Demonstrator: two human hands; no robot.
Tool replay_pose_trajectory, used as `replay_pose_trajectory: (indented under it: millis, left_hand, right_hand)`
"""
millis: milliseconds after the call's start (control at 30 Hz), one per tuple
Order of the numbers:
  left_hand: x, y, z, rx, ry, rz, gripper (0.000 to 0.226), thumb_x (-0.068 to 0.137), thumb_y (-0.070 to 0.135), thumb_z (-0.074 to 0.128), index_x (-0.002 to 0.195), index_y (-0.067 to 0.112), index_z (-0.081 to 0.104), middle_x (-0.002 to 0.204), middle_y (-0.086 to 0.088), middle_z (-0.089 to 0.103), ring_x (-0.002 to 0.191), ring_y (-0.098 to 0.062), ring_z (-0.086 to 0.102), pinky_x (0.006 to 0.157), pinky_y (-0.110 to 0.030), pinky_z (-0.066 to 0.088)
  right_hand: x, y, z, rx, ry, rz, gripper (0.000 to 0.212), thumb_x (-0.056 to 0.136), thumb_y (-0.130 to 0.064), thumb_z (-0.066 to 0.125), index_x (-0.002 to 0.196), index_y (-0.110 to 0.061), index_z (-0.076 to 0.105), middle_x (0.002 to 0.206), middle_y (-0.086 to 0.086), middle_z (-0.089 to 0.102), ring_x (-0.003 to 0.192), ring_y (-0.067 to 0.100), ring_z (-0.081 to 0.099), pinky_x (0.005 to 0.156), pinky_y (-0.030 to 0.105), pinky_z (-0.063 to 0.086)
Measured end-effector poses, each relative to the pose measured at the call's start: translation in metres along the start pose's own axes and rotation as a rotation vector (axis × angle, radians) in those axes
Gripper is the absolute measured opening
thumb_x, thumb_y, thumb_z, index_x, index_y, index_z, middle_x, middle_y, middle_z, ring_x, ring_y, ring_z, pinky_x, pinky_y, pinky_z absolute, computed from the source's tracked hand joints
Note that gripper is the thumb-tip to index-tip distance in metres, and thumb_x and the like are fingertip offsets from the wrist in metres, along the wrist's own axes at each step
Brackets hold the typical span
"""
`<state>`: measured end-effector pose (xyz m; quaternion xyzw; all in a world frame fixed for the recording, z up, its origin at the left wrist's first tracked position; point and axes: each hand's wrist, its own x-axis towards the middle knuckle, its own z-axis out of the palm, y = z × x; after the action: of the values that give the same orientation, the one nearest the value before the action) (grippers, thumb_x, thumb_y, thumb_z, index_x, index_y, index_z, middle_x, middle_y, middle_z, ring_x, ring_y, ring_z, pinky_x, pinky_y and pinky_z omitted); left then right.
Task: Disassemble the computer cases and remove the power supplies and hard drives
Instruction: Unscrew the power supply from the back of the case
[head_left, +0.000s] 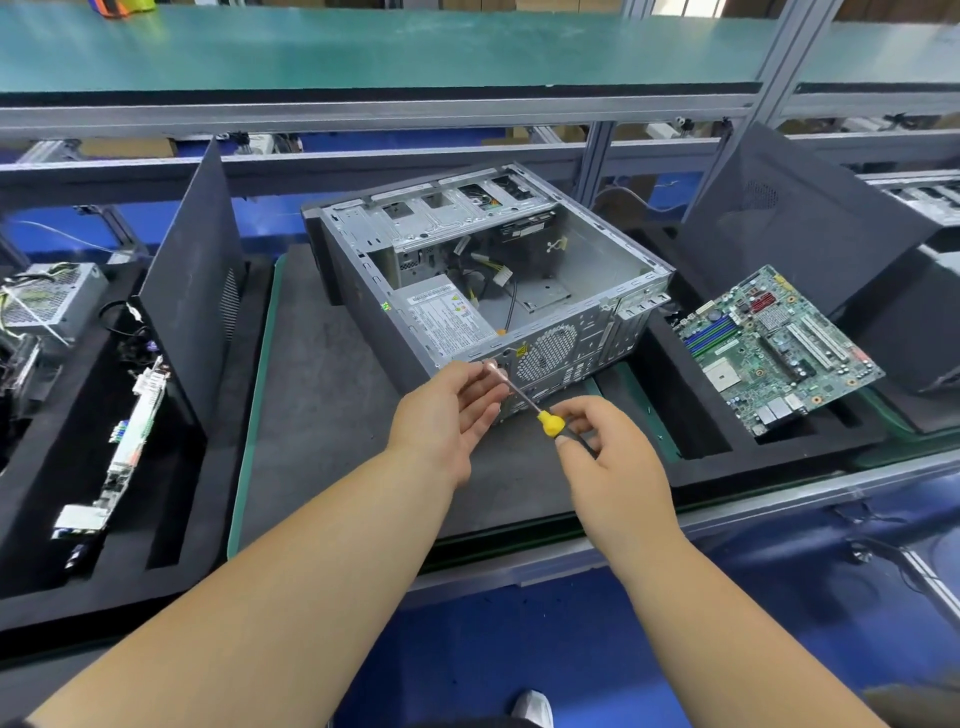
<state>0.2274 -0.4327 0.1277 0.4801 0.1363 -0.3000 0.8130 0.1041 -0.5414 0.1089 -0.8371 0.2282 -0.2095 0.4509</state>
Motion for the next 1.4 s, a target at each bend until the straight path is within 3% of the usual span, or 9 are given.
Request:
replay_pose_trajectory:
  millis: [133, 233, 400, 633, 800, 900, 1033, 1233, 1400]
  left_hand:
    - [0.005, -0.003, 0.020, 0.171, -0.113, 0.098, 0.015, 0.090, 0.016, 0.063, 0.083, 0.012, 0.077, 0.089, -0.007, 0.077, 0.079, -0.014, 0.074, 0.060, -0.017, 0.056]
    - [0.008, -0.013, 0.040, 0.337, -0.278, 0.129, 0.026, 0.091, 0.015, 0.062, 0.073, 0.017, 0.080, 0.088, -0.008, 0.077, 0.078, -0.014, 0.074, 0.064, -0.018, 0.056]
    - [0.014, -0.029, 0.071, 0.518, -0.439, 0.130, 0.016, 0.081, 0.020, 0.065, 0.076, 0.019, 0.080, 0.085, -0.010, 0.076, 0.077, -0.016, 0.073, 0.066, -0.019, 0.054]
    - [0.029, -0.042, 0.097, 0.507, -0.418, 0.054, 0.021, 0.094, 0.008, 0.059, 0.083, 0.011, 0.076, 0.083, -0.012, 0.075, 0.073, -0.016, 0.073, 0.064, -0.020, 0.056]
    - [0.037, -0.050, 0.109, 0.505, -0.431, -0.062, 0.022, 0.100, 0.011, 0.051, 0.111, 0.008, 0.070, 0.100, -0.012, 0.075, 0.091, -0.021, 0.073, 0.078, -0.023, 0.058]
    - [0.044, -0.049, 0.114, 0.718, -0.399, 0.026, 0.021, 0.098, 0.012, 0.055, 0.116, 0.013, 0.067, 0.105, -0.006, 0.075, 0.098, -0.017, 0.072, 0.085, -0.024, 0.055]
    - [0.050, -0.042, 0.121, 0.766, -0.406, 0.130, 0.020, 0.097, 0.010, 0.055, 0.107, 0.020, 0.069, 0.101, 0.000, 0.076, 0.096, -0.012, 0.071, 0.083, -0.022, 0.053]
    - [0.048, -0.030, 0.125, 0.768, -0.409, 0.314, 0.028, 0.094, -0.002, 0.055, 0.109, 0.017, 0.070, 0.101, -0.003, 0.076, 0.093, -0.012, 0.071, 0.090, -0.024, 0.053]
    - [0.033, 0.001, 0.111, 0.812, -0.307, 0.573, 0.028, 0.093, -0.002, 0.056, 0.103, 0.019, 0.073, 0.095, 0.000, 0.076, 0.090, -0.013, 0.071, 0.087, -0.021, 0.054]
  right_hand:
    - [0.020, 0.008, -0.021, 0.255, 0.005, 0.146, 0.013, 0.079, -0.033, 0.063, 0.091, -0.032, 0.066, 0.078, -0.020, 0.059, 0.073, 0.002, 0.054, 0.069, 0.029, 0.044]
    - [0.045, 0.011, -0.037, 0.390, 0.002, 0.198, 0.009, 0.084, -0.020, 0.075, 0.092, -0.022, 0.071, 0.072, -0.018, 0.061, 0.062, -0.003, 0.051, 0.059, 0.019, 0.040]
    - [0.079, 0.015, -0.061, 0.601, -0.101, 0.193, 0.012, 0.088, -0.009, 0.070, 0.089, -0.019, 0.076, 0.057, -0.014, 0.056, 0.046, 0.001, 0.039, 0.044, 0.014, 0.031]
    - [0.105, 0.039, -0.080, 0.576, -0.126, 0.138, 0.007, 0.087, -0.002, 0.070, 0.085, -0.008, 0.074, 0.062, -0.010, 0.066, 0.049, -0.003, 0.054, 0.049, 0.007, 0.040]
    - [0.127, 0.076, -0.089, 0.386, -0.040, 0.146, 0.010, 0.086, -0.020, 0.074, 0.077, -0.024, 0.074, 0.056, -0.017, 0.056, 0.050, -0.003, 0.047, 0.049, 0.009, 0.038]
    - [0.145, 0.114, -0.097, 0.322, 0.048, 0.334, 0.010, 0.085, -0.032, 0.075, 0.077, -0.027, 0.070, 0.055, -0.008, 0.045, 0.048, 0.007, 0.037, 0.046, 0.021, 0.035]
    - [0.160, 0.154, -0.103, 0.278, 0.030, 0.476, 0.009, 0.083, -0.022, 0.075, 0.075, -0.020, 0.071, 0.057, -0.004, 0.051, 0.052, 0.014, 0.038, 0.047, 0.024, 0.033]
    - [0.164, 0.168, -0.100, 0.307, 0.006, 0.515, 0.008, 0.087, -0.017, 0.072, 0.082, -0.023, 0.074, 0.066, -0.002, 0.055, 0.048, 0.007, 0.040, 0.043, 0.019, 0.035]
    - [0.163, 0.149, -0.100, 0.357, 0.003, 0.419, 0.005, 0.087, -0.027, 0.071, 0.083, -0.024, 0.074, 0.071, -0.004, 0.060, 0.054, 0.010, 0.044, 0.056, 0.027, 0.041]
